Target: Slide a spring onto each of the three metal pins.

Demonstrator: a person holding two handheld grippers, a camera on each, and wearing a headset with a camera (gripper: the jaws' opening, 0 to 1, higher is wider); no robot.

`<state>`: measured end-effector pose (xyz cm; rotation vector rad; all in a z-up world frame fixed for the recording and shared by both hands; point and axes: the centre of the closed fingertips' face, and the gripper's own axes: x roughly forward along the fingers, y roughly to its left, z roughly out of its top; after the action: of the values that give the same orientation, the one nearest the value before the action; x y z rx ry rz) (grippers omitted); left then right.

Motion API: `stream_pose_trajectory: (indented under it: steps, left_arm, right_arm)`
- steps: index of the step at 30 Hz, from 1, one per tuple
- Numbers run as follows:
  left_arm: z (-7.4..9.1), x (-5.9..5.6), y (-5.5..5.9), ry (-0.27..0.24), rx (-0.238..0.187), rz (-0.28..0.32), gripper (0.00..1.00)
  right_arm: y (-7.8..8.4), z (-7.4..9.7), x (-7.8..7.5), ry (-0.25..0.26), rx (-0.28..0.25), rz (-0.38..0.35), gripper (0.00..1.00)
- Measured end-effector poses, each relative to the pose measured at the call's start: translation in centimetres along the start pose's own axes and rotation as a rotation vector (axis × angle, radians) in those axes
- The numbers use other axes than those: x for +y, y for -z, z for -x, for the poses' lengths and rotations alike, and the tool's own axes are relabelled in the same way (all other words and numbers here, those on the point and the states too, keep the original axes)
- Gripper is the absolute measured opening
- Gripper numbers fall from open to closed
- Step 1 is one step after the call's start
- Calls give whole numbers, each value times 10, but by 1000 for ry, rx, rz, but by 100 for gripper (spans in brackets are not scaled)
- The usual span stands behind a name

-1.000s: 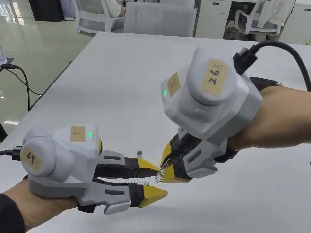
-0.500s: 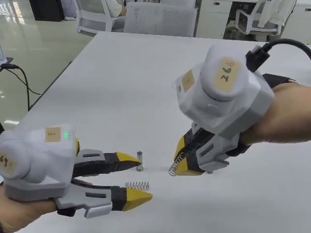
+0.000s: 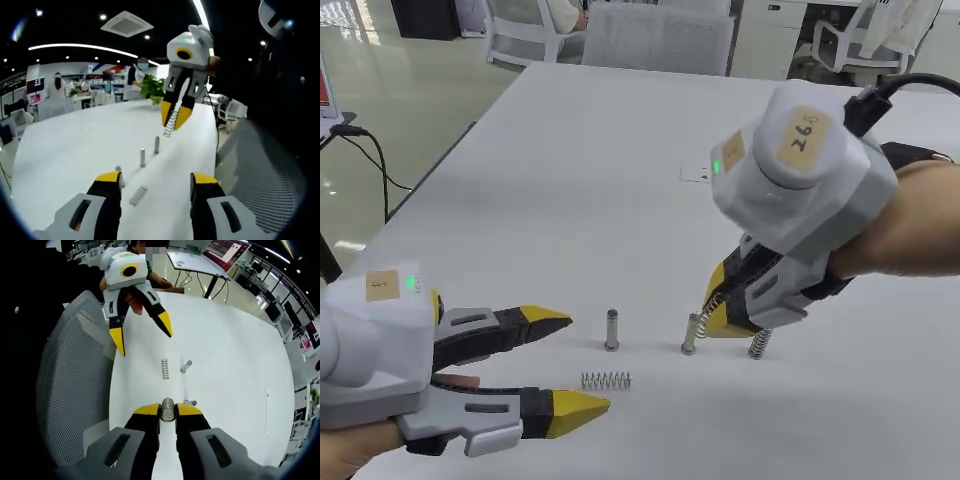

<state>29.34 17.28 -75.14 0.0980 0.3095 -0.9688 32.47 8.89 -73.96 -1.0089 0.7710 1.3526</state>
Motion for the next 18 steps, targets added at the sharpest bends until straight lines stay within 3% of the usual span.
stream_pose_trajectory:
  steps: [12, 18]
  left_arm:
    - [-1, -1, 1, -32, -16, 21, 56]
    - [-2, -3, 3, -37, -18, 24, 57]
  right_arm:
    - [16, -18, -33, 36, 54, -31, 8]
    - [20, -30, -42, 24, 74, -39, 8]
